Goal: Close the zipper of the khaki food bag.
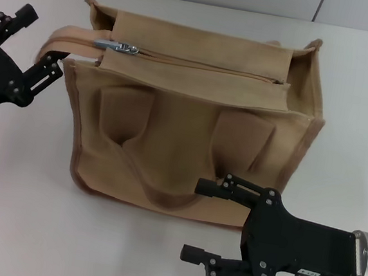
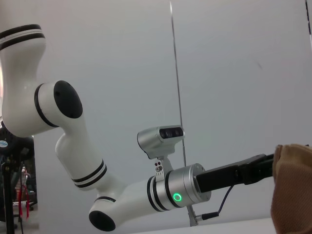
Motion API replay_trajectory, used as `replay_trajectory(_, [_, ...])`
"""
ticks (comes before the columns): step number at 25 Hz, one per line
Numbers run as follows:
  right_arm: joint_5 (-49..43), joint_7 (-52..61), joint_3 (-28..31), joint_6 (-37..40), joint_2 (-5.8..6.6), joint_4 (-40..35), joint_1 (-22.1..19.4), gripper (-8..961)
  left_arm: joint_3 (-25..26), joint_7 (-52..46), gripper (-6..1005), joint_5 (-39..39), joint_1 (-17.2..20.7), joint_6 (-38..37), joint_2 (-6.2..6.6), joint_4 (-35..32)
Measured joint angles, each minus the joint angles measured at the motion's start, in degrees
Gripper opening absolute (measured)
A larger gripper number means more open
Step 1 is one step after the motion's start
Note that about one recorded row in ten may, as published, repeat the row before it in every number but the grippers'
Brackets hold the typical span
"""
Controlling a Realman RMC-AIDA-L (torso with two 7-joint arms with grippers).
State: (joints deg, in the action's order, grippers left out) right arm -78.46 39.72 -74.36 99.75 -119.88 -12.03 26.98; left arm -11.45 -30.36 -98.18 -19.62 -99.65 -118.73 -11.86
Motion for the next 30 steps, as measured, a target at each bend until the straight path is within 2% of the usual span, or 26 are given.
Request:
replay_trajectory(6, [0.07, 0.00, 0.01, 0.00, 0.00, 0.03, 0.12, 834, 0.16, 0.14, 660, 0.15, -0.31, 0.53, -0.08, 0.88])
replay_trajectory(9, [0.07, 0.00, 0.01, 0.00, 0.00, 0.07, 0.12, 834, 0.09, 0.17, 479, 0.07, -0.31, 0.76, -0.10, 0.91])
replay_trajectory(15, [0.08, 0.00, 0.01, 0.30, 0.00, 0.08, 0.01, 835, 0.10, 0.21, 216, 0.04, 0.01, 0.75, -0.10, 0.89])
replay_trajectory(20, [1.35, 0.00, -0.02, 1.52, 0.00, 0.08, -0.04, 835, 0.12, 0.21, 117, 0.10, 0.36, -0.42, -0.09, 2.11])
replay_trajectory(25, [2.13, -1.35, 0.03, 6.47, 0.00, 0.09, -0.19, 835, 0.10, 0.21, 18, 0.06, 0.69, -2.31, -0.08, 2.42])
replay_trajectory(30, [5.23, -1.27, 0.09, 10.12, 0.00, 0.06, -0.32, 835, -0.13, -0.13, 20, 0.17, 0.85, -9.47, -0.09, 3.38])
